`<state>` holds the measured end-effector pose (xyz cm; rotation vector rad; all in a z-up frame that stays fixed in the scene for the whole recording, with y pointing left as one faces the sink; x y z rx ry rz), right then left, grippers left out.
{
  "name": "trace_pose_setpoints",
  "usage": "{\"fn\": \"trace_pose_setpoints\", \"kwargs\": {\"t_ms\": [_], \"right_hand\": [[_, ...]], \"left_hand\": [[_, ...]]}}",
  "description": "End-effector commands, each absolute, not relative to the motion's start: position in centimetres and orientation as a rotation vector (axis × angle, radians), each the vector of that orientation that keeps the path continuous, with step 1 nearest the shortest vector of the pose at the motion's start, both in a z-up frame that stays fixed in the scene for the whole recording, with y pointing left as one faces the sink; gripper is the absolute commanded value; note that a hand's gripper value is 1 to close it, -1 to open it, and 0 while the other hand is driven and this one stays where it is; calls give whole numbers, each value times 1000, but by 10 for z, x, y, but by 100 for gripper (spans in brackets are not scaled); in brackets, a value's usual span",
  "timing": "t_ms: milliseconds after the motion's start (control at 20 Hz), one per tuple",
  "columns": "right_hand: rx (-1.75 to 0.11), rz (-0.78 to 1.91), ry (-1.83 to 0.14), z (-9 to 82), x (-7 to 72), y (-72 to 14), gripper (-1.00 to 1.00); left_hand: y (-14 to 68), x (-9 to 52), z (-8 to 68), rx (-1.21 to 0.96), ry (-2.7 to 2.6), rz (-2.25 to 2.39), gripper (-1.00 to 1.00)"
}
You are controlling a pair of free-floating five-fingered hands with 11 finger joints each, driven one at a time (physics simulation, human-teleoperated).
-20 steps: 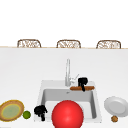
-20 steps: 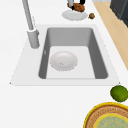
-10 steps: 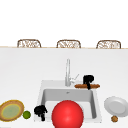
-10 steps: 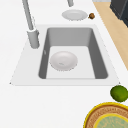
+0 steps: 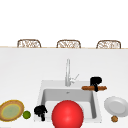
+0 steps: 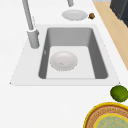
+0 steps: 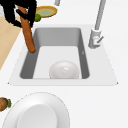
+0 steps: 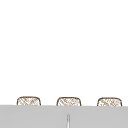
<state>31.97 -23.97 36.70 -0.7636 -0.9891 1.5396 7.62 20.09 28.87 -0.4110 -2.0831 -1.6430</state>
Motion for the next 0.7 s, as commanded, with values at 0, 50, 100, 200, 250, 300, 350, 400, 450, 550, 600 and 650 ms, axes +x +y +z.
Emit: {"fn": "trace_pose_setpoints", "kwargs": {"t_ms": [0,50,100,200,250,300,350,400,450,550,600,650], "right_hand": [[-758,1487,-1010,367,309,-260,100],[-758,1484,-1005,368,307,-264,100],[-755,1483,-1007,368,304,-269,100],[-747,1486,-1010,370,296,-280,100],[-745,1490,-1015,370,293,-287,100],[-745,1492,-1016,371,289,-293,100],[-748,1493,-1019,370,287,-299,100],[-750,1495,-1023,370,284,-306,100],[-751,1495,-1030,369,282,-313,100],[-749,1492,-1036,369,277,-325,100],[-749,1491,-1038,369,274,-332,100],[-751,1491,-1040,369,272,-339,100]], "left_hand": [[201,76,289,-411,-2083,-1643,0],[201,76,289,-411,-2083,-1643,0],[201,76,289,-411,-2083,-1643,0],[201,76,289,-411,-2083,-1643,0],[201,76,289,-411,-2083,-1643,0],[201,76,289,-411,-2083,-1643,0],[201,76,289,-411,-2083,-1643,0],[201,76,289,-411,-2083,-1643,0],[201,76,289,-411,-2083,-1643,0],[201,76,289,-411,-2083,-1643,0],[201,76,289,-411,-2083,-1643,0],[201,76,289,-411,-2083,-1643,0]]}}
